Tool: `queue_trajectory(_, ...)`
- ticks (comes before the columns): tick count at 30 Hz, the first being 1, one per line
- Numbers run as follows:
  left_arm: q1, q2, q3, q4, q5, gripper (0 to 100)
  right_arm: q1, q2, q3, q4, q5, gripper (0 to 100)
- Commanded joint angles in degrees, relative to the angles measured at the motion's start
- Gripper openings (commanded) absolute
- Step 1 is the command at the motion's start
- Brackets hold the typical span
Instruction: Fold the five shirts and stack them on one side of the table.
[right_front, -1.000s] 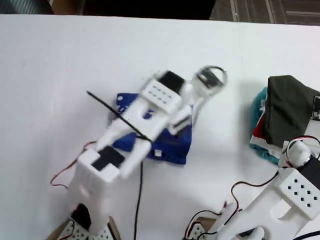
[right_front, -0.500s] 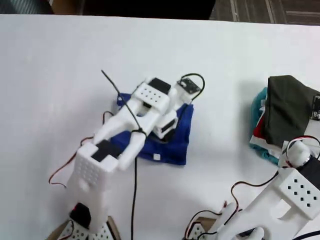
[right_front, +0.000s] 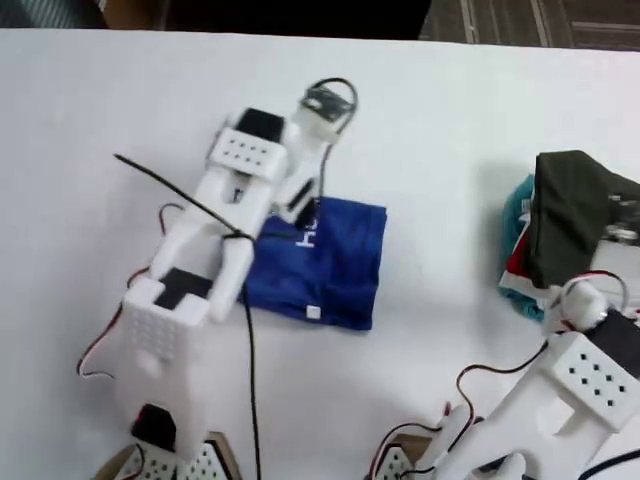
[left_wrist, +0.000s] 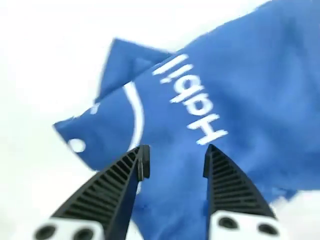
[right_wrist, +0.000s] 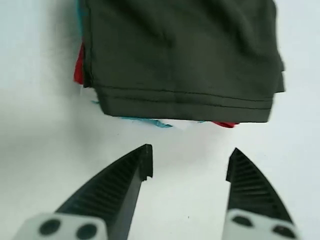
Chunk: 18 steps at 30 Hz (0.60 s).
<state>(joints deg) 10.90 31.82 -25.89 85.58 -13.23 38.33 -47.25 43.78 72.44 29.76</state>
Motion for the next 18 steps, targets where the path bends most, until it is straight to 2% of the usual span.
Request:
queue_trajectory(1,-4.1,0.4,3.0,-6.9,0.1,20,-5.1,-1.0,2.1,-0.6,-0.2,24.8)
queue_trajectory(6,-8.4,3.9,4.1,-13.5,2.7,20,-14.9,-1.0,6.3,-0.5,0.4,24.8)
queue_trajectory(11,-9.2,4.0,3.6,-14.7,5.7,20,-25.7,-1.0,7.6,-0.7,0.0,24.8)
queue_trajectory(14,-9.2,4.0,0.4,-11.2,5.8,20,-29.9,-1.0,6.9,-1.5,0.1,24.8)
queue_trajectory(18,-9.2,4.0,-8.9,-1.5,6.0,20,-35.3,0.0,3.8,-4.1,0.3,24.8)
